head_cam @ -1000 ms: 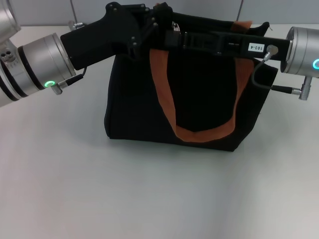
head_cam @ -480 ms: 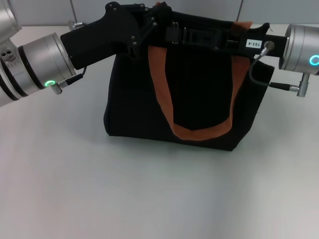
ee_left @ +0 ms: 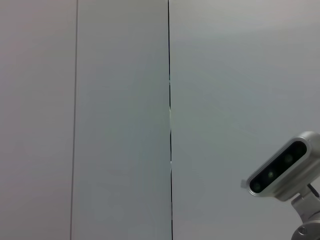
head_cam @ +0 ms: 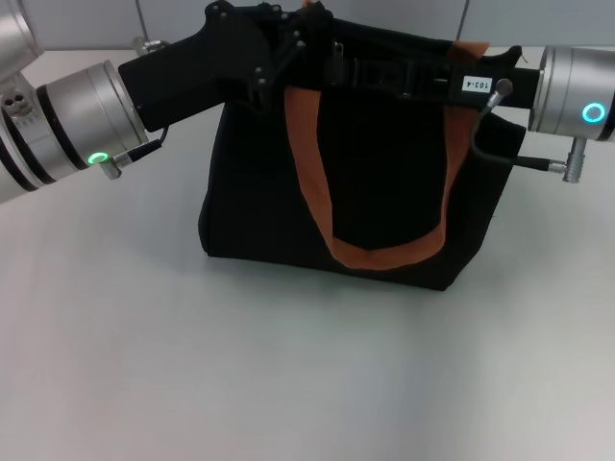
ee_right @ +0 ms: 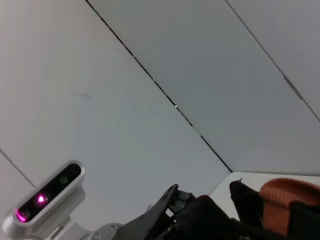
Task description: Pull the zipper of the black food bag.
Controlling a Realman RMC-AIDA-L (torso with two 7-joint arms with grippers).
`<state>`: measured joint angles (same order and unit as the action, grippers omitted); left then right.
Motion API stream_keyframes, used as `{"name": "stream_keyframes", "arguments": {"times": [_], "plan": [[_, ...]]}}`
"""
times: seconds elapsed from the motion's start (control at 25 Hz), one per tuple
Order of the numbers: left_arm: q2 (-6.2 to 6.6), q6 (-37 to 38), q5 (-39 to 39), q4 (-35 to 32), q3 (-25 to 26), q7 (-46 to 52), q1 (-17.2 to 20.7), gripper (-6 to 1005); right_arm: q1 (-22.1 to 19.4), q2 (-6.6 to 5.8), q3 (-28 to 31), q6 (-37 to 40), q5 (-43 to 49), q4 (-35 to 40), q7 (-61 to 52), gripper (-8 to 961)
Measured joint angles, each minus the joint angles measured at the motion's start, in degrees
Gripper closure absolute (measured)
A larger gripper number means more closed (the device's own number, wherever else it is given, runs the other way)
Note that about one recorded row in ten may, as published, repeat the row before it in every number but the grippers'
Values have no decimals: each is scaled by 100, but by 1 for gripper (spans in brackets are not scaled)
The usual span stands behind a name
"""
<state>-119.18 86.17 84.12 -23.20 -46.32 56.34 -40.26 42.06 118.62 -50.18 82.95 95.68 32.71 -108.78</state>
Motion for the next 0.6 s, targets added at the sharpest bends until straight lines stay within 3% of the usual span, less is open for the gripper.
{"name": "stream_keyframes", "arguments": {"times": [0.52,0.6], "plan": [[-1,5,0,-1,35,-1,6,818,-51,5,31,20,-9,38,-3,955],[0,5,-1,0,36,-6,13,817,-54,0,41,23,-15,35,-10,955]]}}
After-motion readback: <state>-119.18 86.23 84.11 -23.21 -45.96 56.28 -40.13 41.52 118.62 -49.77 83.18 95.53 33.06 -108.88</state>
